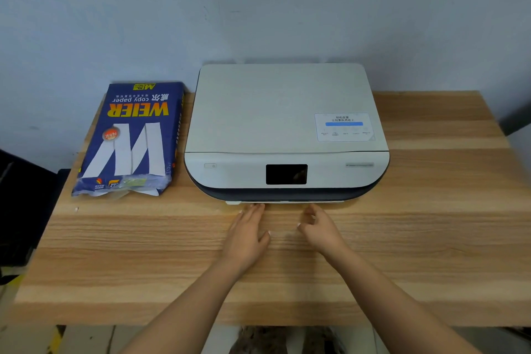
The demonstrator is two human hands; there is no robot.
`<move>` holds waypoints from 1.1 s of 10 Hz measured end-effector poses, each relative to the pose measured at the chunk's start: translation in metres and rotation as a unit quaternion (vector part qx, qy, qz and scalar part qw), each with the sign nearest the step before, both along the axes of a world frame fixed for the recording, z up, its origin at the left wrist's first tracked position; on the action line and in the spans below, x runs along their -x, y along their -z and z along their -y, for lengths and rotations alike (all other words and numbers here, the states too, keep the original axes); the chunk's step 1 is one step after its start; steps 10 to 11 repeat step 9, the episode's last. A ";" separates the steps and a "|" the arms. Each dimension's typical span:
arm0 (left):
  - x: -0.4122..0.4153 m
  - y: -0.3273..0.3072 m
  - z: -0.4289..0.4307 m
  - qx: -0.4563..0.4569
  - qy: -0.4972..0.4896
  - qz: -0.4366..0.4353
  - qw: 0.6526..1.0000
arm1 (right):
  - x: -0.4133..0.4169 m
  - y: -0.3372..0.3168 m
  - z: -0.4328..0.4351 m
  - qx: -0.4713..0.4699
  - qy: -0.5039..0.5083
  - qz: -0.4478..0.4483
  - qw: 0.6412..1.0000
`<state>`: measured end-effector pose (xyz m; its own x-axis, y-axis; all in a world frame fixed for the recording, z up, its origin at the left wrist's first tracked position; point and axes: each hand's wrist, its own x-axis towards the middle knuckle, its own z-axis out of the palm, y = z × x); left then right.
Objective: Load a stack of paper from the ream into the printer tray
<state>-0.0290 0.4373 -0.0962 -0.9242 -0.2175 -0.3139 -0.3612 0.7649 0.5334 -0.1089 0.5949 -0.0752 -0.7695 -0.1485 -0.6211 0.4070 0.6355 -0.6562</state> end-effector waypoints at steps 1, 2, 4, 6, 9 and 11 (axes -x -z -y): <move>0.001 0.002 0.001 0.002 -0.003 0.003 1.000 | 0.002 0.000 0.002 -0.008 -0.012 0.005 1.000; 0.006 0.008 0.002 0.005 -0.006 -0.012 1.000 | 0.004 0.001 0.002 -0.010 -0.016 0.000 1.000; 0.005 0.000 -0.002 0.016 0.028 -0.008 0.999 | 0.001 -0.001 -0.008 -0.014 -0.041 -0.015 0.999; 0.000 -0.011 0.000 -0.036 0.030 -0.009 0.999 | -0.005 -0.013 -0.019 -0.004 -0.054 -0.035 0.998; 0.025 -0.097 -0.015 -0.240 -0.065 -0.110 0.962 | 0.025 -0.097 -0.041 0.048 -0.110 -0.119 0.986; 0.025 -0.097 -0.015 -0.240 -0.065 -0.110 0.962 | 0.025 -0.097 -0.041 0.048 -0.110 -0.119 0.986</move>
